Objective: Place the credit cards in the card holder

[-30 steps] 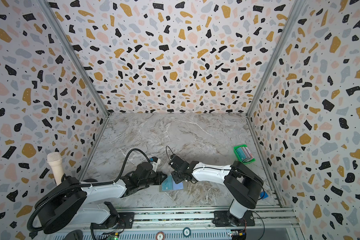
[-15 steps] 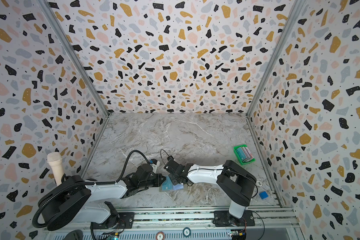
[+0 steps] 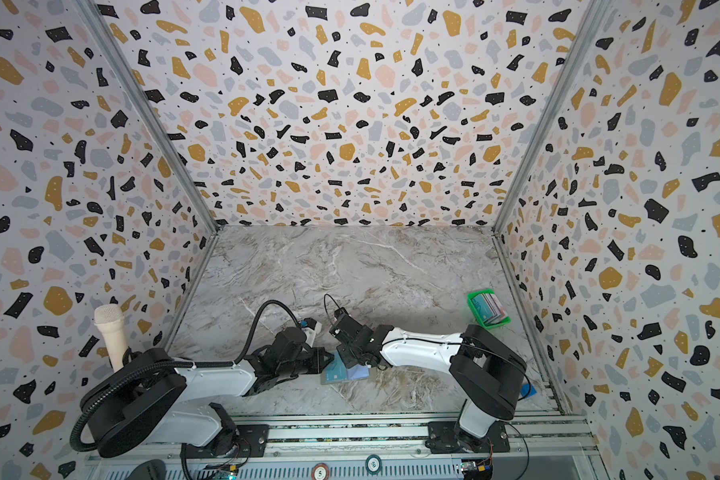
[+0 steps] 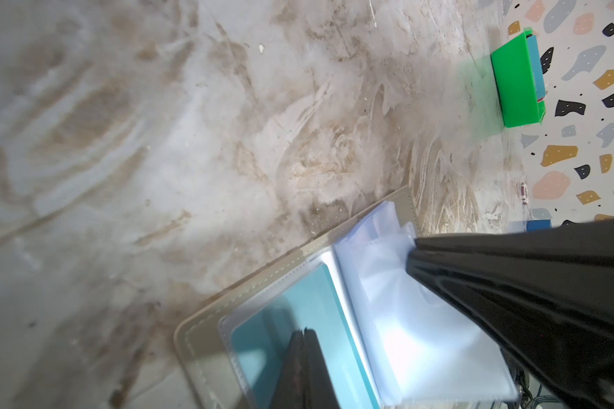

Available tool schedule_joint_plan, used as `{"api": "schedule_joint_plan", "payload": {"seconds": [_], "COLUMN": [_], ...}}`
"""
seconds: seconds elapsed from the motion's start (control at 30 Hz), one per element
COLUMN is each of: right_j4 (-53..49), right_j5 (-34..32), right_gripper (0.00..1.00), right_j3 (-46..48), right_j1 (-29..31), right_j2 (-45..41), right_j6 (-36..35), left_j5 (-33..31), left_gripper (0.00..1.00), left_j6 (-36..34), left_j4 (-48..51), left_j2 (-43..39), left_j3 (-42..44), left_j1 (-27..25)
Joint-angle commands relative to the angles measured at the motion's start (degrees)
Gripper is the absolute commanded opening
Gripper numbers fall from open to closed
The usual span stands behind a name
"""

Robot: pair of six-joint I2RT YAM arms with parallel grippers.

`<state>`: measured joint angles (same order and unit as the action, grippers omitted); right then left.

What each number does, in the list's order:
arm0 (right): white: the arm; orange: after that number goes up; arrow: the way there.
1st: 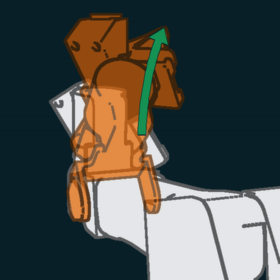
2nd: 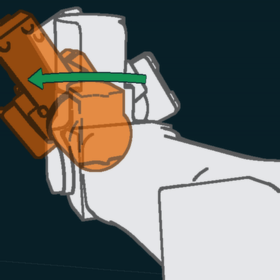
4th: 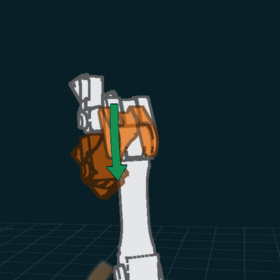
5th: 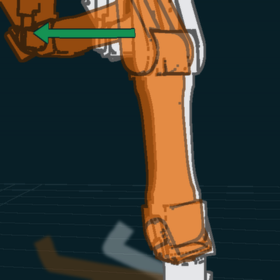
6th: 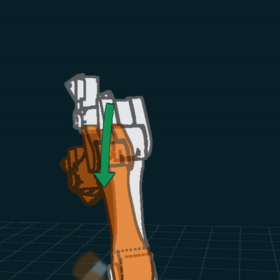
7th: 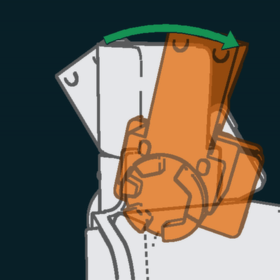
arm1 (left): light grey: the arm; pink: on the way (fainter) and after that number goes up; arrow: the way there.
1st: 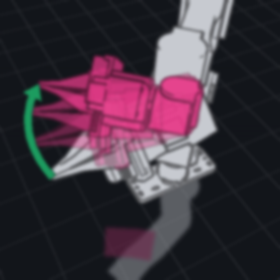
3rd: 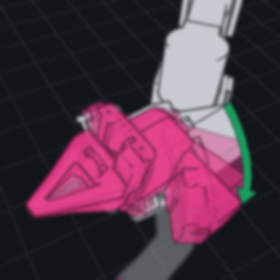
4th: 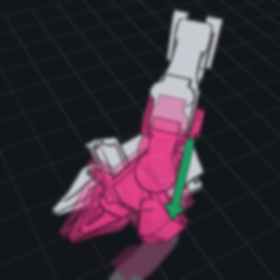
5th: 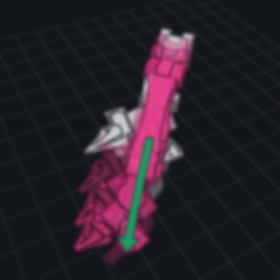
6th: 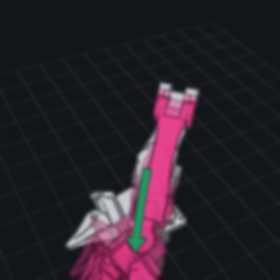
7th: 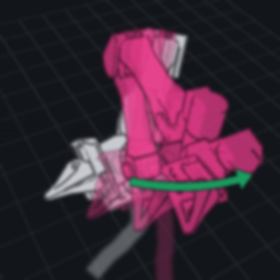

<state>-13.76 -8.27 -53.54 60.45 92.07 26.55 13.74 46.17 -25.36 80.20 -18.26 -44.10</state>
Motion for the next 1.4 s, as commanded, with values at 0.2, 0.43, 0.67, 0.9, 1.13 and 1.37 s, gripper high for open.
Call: {"api": "schedule_joint_plan", "payload": {"seconds": [0.2,0.43,0.67,0.9,1.13,1.37], "right_j4": [1.41,3.56,2.41,2.78,2.97,-2.73], "right_j5": [6.65,8.64,8.57,16.68,25.26,12.90], "right_gripper": [0.00,0.00,0.00,0.09,0.38,0.44], "right_j3": [-0.29,-1.12,-3.49,-7.00,-7.69,-2.70], "right_j1": [0.53,2.14,2.94,4.99,7.09,2.40], "right_j2": [-0.82,2.96,3.91,5.97,1.99,-6.01], "right_j6": [1.90,2.63,1.62,-0.64,-3.34,-0.65], "left_j5": [1.32,-0.91,-2.54,1.94,2.33,1.14], "left_gripper": [0.00,0.00,0.00,0.00,0.00,0.00], "left_j6": [1.59,3.87,2.17,4.10,5.93,3.24], "left_j4": [-2.75,-1.82,8.50,2.78,0.22,5.75], "left_j2": [2.19,-5.71,-13.97,-9.89,-7.59,-12.83], "left_j3": [1.01,4.20,6.41,8.66,8.33,5.07], "left_j1": [0.04,3.11,5.42,4.56,4.16,4.56]}}
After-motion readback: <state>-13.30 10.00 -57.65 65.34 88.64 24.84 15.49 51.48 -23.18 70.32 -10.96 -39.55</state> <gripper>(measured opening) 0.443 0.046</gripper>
